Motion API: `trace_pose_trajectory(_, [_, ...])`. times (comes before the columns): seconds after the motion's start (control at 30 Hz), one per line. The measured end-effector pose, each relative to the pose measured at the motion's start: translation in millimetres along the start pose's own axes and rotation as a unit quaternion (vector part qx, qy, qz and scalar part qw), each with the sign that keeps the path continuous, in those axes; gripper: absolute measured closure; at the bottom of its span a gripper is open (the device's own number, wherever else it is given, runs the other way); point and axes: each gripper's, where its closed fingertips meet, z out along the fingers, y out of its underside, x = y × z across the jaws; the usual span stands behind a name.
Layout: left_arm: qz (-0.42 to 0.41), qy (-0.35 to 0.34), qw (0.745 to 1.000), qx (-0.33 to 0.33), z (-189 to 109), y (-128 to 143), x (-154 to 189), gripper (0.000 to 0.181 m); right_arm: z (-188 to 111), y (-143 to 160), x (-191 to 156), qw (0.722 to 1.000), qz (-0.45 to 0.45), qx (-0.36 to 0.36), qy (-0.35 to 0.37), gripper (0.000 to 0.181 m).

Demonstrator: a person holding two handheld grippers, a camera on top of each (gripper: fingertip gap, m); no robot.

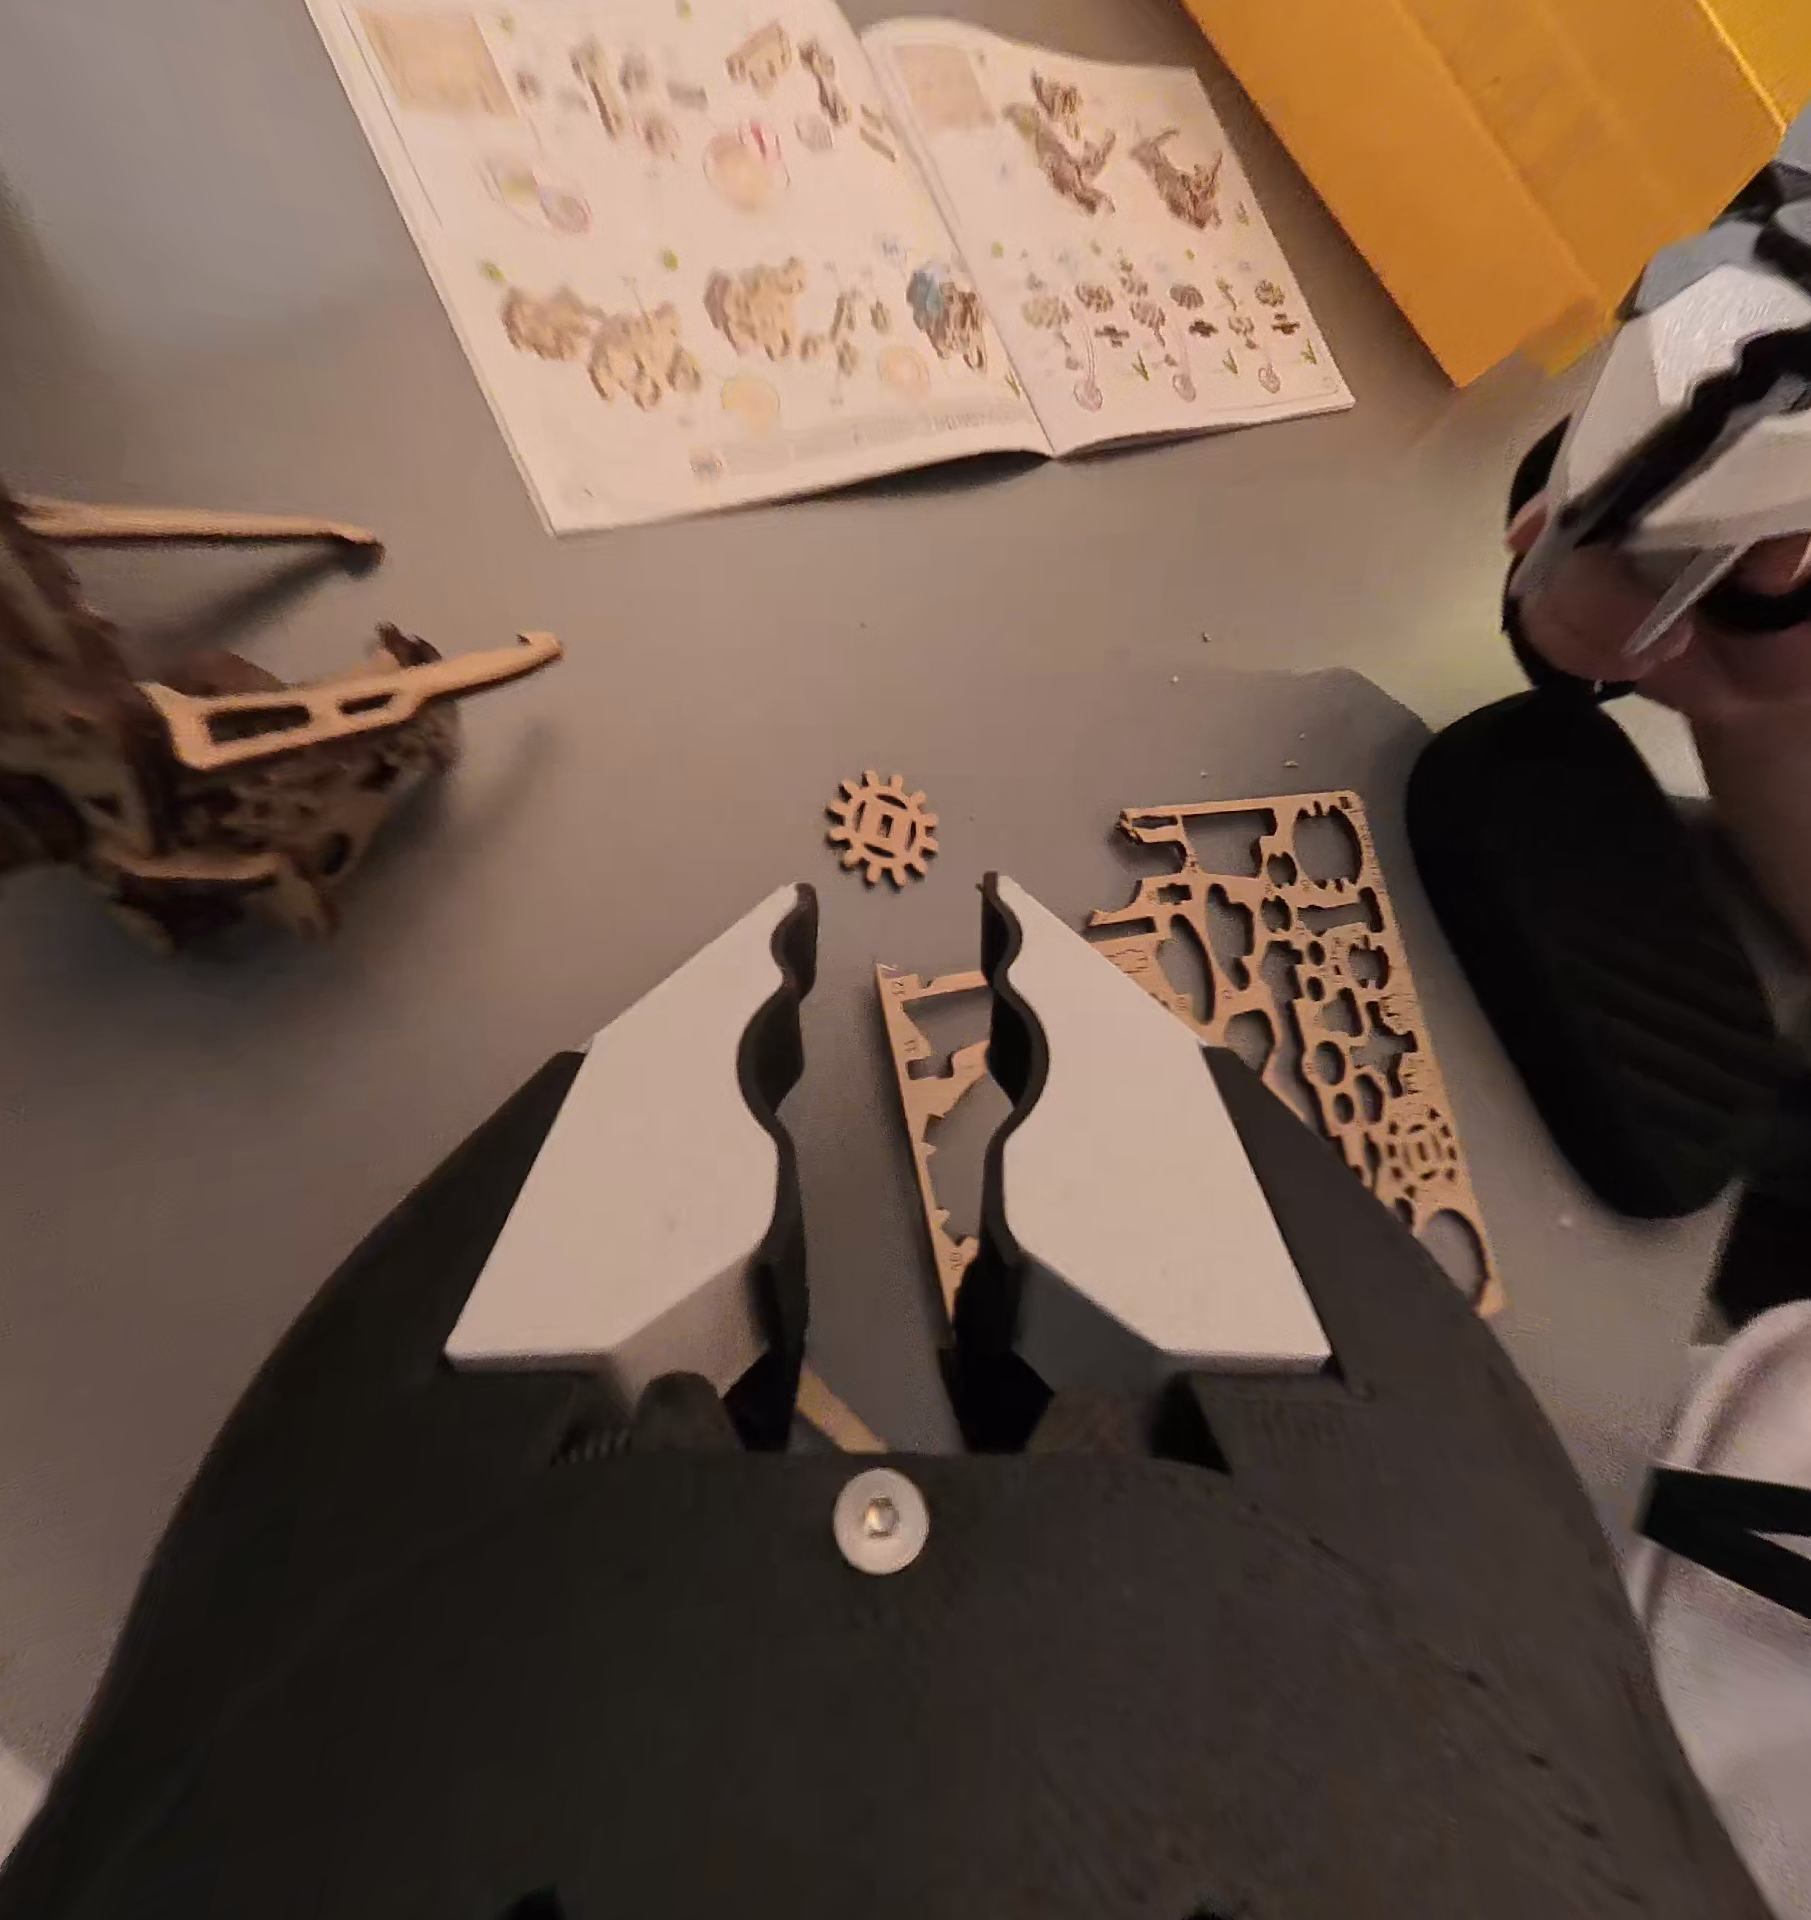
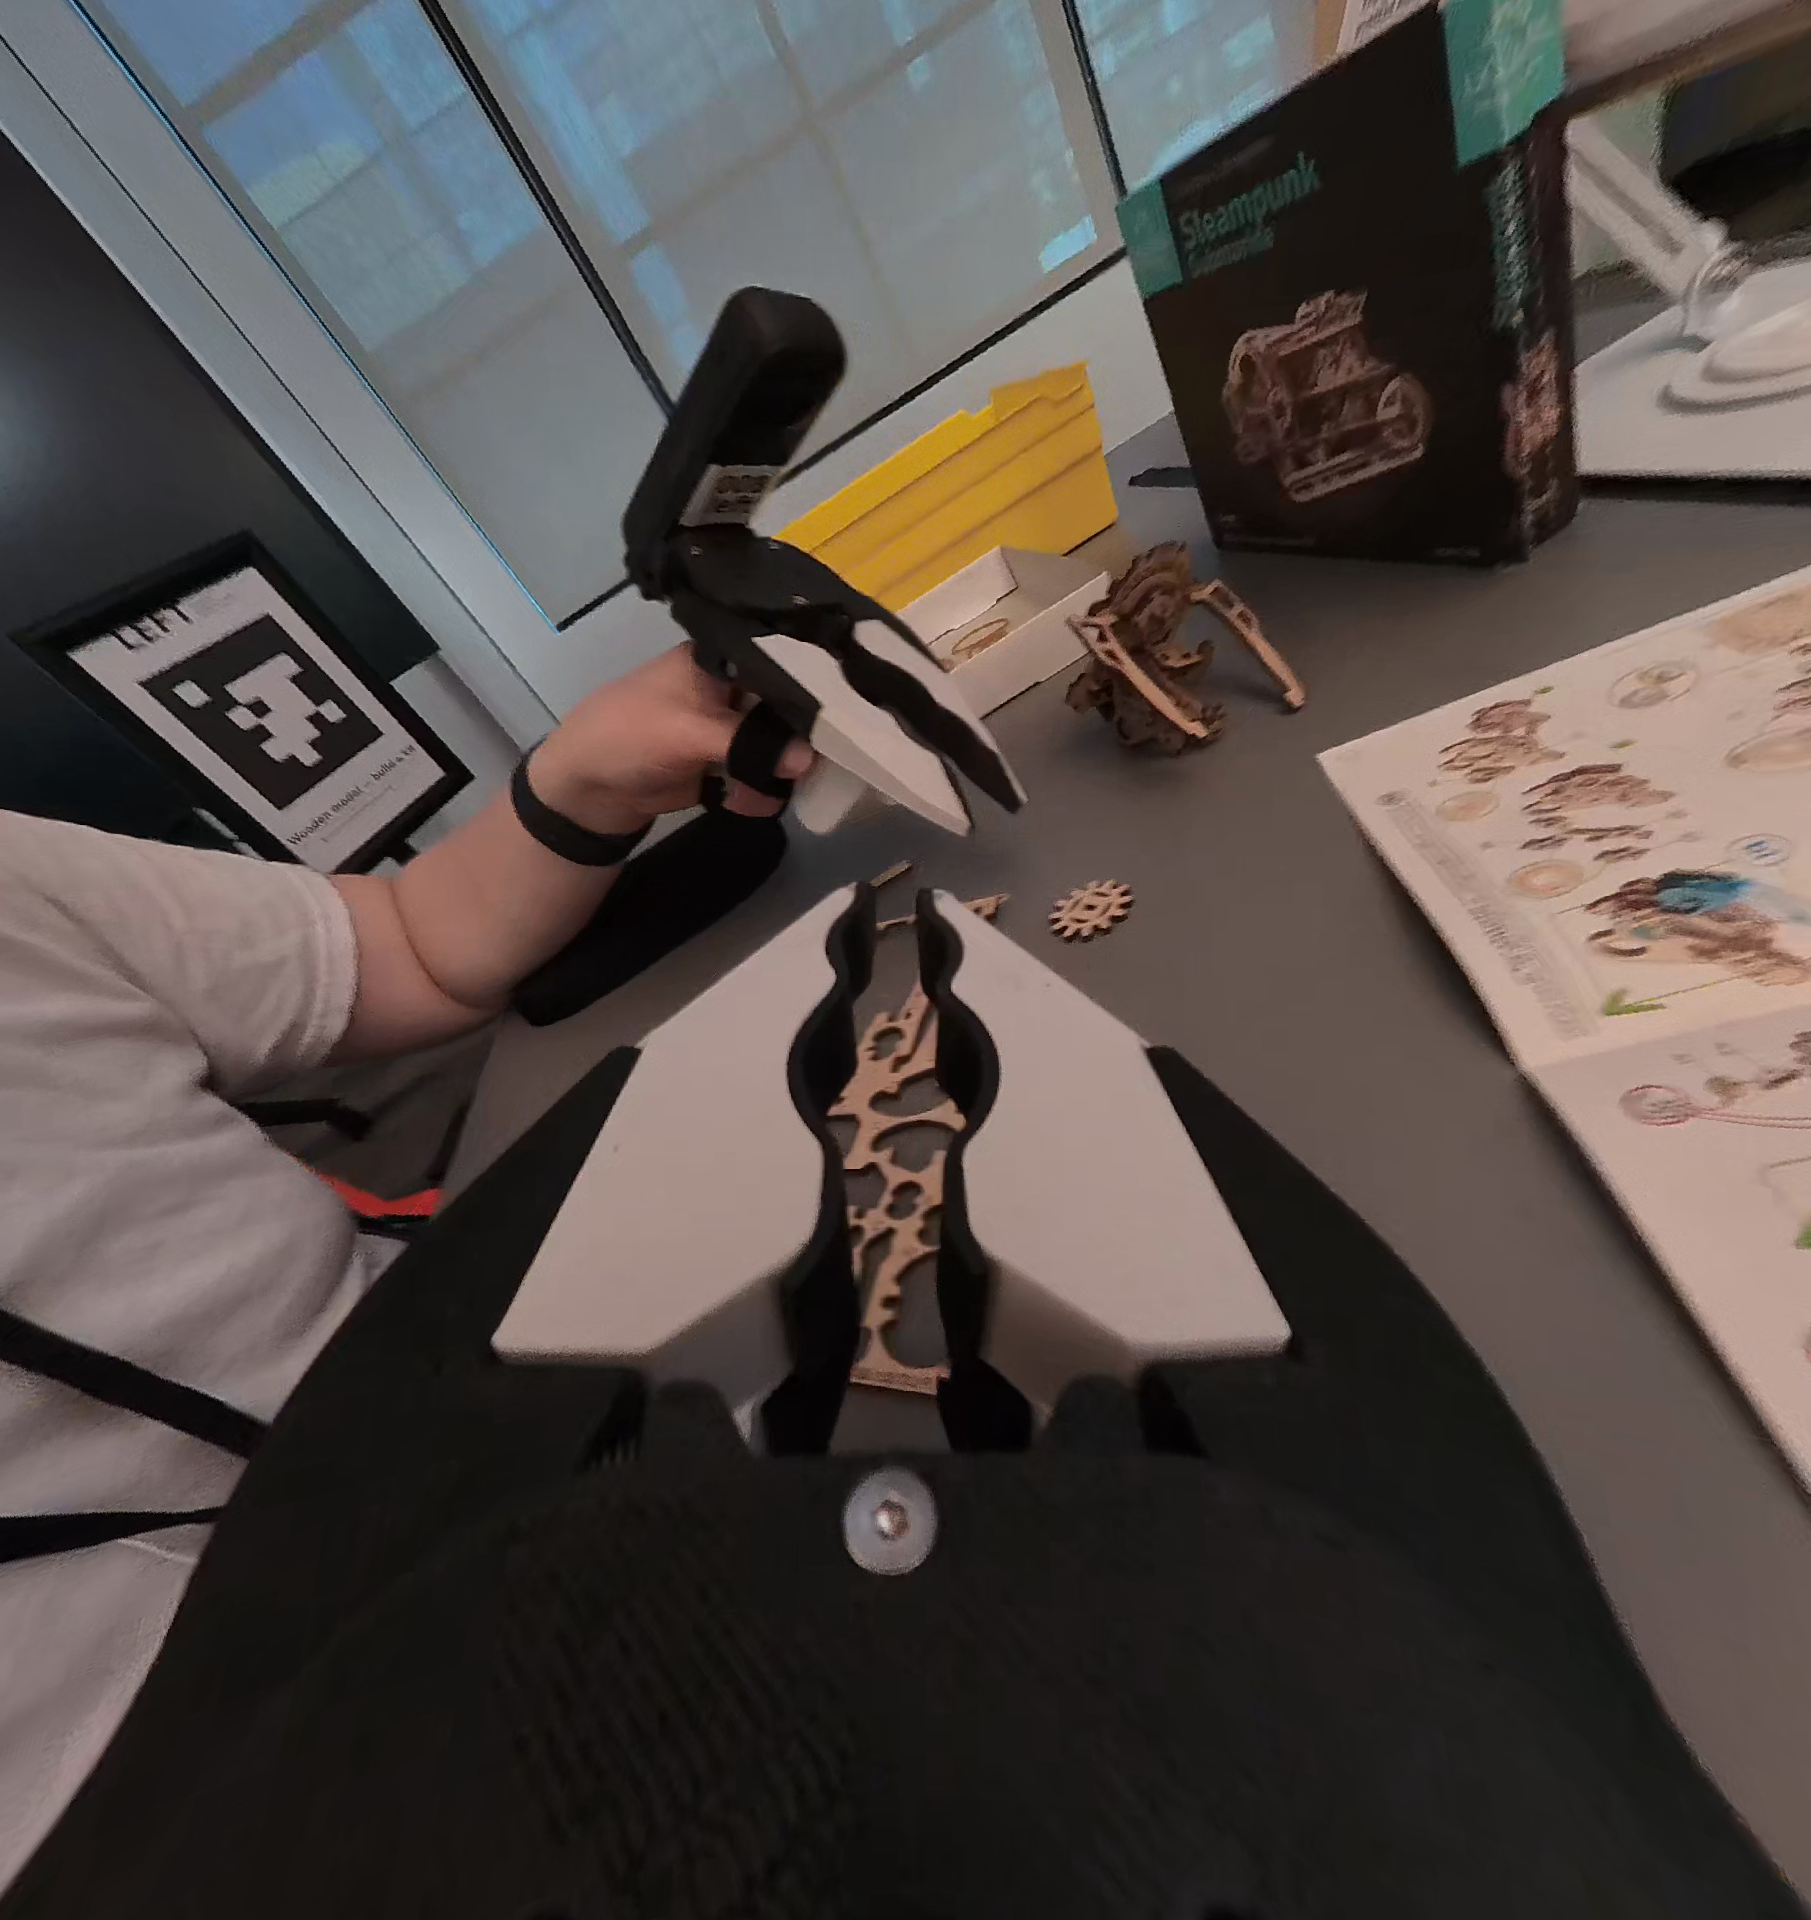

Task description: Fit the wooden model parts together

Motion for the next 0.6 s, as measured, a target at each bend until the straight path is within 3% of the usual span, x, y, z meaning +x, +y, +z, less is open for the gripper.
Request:
trace_pose_trajectory(0.1, [0.049, -0.017, 0.999, 0.002, -4.9, -1.4, 2.0, 0.145, -17.1, -11.5, 16.9, 0.994, -0.089, 0.002, 0.066, 0.175])
trace_pose_trajectory(0.23, [0.114, -0.012, 0.993, -0.016, 17.0, 7.9, 11.1, 0.140, -42.9, -23.8, 38.8, 0.964, -0.210, -0.017, 0.163, 0.175])
trace_pose_trajectory(0.3, [0.140, -0.019, 0.990, 0.001, 22.9, 2.3, 12.4, 0.137, -63.0, -40.9, 53.9, 0.940, -0.234, 0.012, 0.246, 0.179])
trace_pose_trajectory(0.37, [0.141, -0.015, 0.990, 0.013, 27.3, -2.9, 15.1, 0.133, -96.1, -68.4, 63.5, 0.903, -0.241, 0.097, 0.342, 0.181])
trace_pose_trajectory(0.43, [0.134, -0.015, 0.991, 0.003, 33.6, -2.3, 12.9, 0.132, -107.6, -82.9, 51.0, 0.893, -0.260, 0.148, 0.338, 0.181])
trace_pose_trajectory(0.6, [0.149, -0.039, 0.988, -0.019, 48.1, 1.0, 2.4, 0.135, -110.5, -78.6, 62.5, 0.884, -0.256, 0.120, 0.371, 0.181])
